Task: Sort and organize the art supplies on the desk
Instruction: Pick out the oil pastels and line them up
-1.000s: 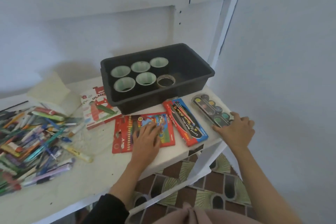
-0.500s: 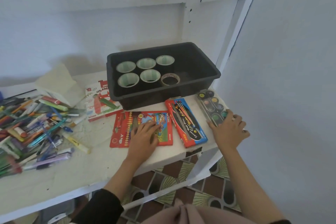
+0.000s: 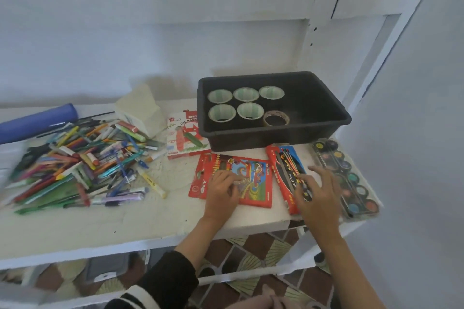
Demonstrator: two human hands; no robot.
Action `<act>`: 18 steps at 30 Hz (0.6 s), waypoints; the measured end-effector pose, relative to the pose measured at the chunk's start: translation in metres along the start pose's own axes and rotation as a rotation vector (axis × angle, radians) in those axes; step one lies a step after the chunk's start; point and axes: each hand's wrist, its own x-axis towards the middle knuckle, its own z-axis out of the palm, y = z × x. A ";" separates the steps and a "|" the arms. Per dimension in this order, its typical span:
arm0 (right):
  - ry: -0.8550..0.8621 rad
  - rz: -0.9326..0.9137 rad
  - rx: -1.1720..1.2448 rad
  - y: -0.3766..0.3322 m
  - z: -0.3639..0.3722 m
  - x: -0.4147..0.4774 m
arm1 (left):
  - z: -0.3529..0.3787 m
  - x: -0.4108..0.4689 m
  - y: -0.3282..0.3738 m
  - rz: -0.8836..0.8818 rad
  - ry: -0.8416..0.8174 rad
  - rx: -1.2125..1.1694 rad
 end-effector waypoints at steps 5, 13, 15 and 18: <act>-0.156 -0.087 0.217 -0.061 0.023 0.007 | -0.042 -0.008 -0.028 0.027 0.168 0.048; -0.696 0.017 0.213 -0.172 0.102 0.026 | -0.158 -0.039 -0.107 -0.032 0.343 0.211; -0.749 0.094 0.162 -0.193 0.120 0.033 | -0.188 -0.052 -0.131 -0.050 0.315 0.301; -0.721 0.158 0.048 -0.211 0.141 0.041 | -0.225 -0.067 -0.161 -0.147 0.188 0.470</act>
